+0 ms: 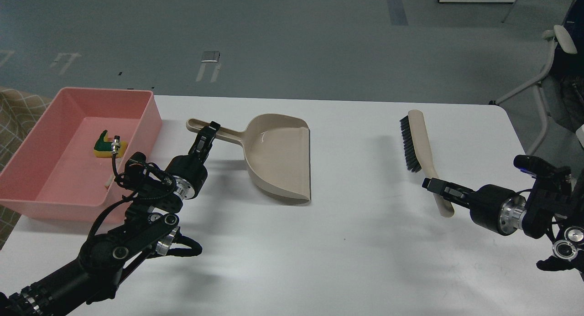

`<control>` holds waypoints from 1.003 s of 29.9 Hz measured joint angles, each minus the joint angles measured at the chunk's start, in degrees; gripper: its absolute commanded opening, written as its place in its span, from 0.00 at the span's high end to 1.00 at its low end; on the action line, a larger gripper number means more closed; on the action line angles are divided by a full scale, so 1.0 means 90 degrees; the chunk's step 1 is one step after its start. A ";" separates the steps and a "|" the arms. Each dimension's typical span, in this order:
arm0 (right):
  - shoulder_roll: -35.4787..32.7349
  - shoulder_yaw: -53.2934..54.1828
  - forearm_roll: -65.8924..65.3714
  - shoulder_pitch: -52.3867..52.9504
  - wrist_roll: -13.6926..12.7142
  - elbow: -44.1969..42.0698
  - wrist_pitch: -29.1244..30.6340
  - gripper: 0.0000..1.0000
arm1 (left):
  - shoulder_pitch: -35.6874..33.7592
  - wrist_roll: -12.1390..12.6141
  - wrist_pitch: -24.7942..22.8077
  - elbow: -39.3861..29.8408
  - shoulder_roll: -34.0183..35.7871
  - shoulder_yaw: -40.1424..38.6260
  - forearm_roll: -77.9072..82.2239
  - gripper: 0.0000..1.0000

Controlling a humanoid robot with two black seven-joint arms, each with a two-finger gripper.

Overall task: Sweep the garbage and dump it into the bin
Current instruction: 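Lower the dustpan back onto the table with the left gripper, then open the left gripper and release the dustpan handle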

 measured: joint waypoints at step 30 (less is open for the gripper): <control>-0.0020 0.0026 0.0039 0.0083 0.0743 -0.0106 0.0958 1.00 | 0.0831 -0.0049 -0.0810 -0.0899 0.0811 -0.0054 -0.0016 0.03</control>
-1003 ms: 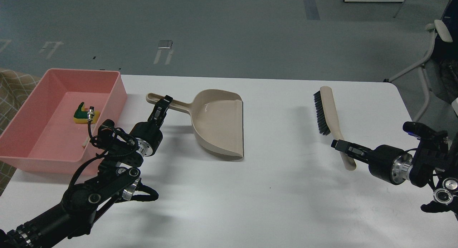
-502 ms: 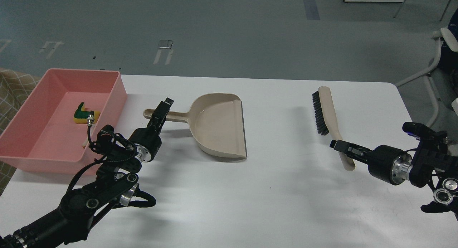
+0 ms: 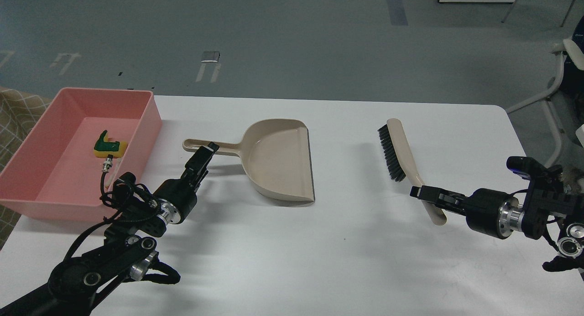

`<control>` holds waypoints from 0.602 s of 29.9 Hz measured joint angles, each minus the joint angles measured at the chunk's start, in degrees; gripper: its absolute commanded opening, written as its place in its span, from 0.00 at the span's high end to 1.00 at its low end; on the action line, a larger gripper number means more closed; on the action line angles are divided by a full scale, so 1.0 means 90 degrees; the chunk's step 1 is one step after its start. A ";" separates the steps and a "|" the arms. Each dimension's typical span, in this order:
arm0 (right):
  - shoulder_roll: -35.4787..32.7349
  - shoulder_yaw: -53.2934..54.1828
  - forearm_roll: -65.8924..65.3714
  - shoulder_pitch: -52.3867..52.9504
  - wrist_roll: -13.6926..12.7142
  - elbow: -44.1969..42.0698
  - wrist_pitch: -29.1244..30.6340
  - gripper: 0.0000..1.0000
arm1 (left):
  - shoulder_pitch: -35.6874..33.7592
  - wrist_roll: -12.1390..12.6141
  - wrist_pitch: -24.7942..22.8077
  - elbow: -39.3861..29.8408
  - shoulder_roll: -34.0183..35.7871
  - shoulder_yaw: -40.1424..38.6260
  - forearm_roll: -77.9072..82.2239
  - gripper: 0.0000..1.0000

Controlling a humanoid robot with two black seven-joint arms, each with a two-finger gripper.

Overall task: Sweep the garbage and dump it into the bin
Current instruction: 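Open the left gripper and release the dustpan handle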

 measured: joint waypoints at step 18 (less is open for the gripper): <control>-0.0025 -0.0014 -0.0642 0.0024 -0.0073 -0.0502 0.0009 1.00 | 0.0424 -0.0022 -0.0580 -0.1121 0.0745 -0.0380 -0.0069 0.03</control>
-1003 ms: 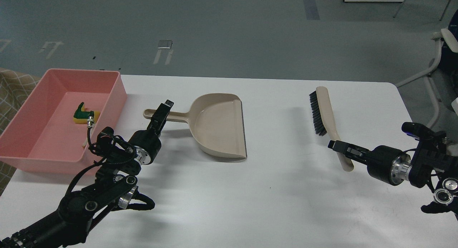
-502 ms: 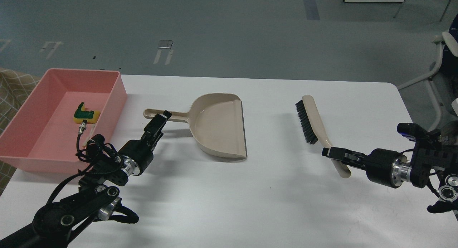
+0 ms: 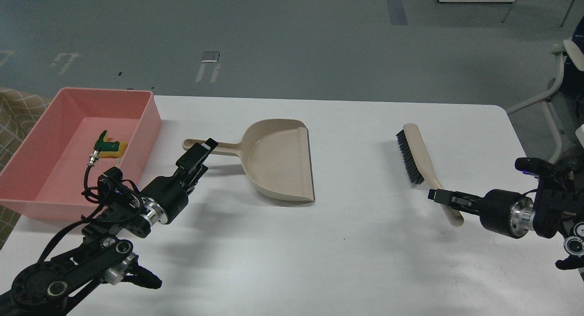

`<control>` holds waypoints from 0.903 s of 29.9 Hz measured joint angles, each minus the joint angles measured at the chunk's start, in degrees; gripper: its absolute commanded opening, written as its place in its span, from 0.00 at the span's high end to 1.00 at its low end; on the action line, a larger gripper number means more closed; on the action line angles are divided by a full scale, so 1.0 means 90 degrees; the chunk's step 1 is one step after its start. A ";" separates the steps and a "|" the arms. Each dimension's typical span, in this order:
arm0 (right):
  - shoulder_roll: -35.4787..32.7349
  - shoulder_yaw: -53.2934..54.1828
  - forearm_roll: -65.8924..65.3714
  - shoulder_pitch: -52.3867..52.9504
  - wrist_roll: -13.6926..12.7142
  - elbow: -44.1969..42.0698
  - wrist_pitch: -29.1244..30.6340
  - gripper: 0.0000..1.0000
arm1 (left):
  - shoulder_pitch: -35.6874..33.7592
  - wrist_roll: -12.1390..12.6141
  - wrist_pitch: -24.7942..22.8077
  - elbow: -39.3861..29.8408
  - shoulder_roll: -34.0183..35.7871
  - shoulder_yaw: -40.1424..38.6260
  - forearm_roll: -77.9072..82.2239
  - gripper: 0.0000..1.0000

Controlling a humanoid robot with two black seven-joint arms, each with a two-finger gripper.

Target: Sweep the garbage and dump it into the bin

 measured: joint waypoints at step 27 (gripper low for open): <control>-0.0016 -0.0005 0.0060 -0.0001 -0.0067 0.0004 -0.0003 0.40 | 0.0298 0.0027 -0.0793 -0.0563 0.0380 -0.0929 -0.0021 0.03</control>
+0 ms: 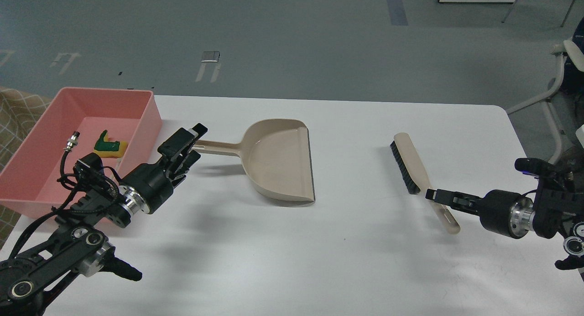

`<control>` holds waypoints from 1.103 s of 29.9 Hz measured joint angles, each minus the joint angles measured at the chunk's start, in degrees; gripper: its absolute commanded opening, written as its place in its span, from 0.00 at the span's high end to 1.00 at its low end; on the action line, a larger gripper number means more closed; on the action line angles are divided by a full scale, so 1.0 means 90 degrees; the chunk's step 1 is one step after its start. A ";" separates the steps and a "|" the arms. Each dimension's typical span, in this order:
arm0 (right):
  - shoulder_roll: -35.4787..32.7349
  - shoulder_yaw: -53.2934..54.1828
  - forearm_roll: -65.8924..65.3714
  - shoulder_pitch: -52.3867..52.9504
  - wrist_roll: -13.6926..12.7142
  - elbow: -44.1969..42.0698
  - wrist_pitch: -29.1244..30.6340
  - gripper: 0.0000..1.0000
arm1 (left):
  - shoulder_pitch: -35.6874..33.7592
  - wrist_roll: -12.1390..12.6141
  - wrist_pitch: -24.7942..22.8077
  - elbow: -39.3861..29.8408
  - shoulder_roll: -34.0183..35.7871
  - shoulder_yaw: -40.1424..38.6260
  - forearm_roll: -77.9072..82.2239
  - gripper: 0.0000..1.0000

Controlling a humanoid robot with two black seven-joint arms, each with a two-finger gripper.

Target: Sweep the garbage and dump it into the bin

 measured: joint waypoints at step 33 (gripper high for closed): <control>0.1113 0.3846 0.1692 0.1561 0.0819 -0.2549 0.0285 0.01 | -0.2751 0.0412 -0.2627 0.1455 0.0058 -0.2581 -0.1688 0.03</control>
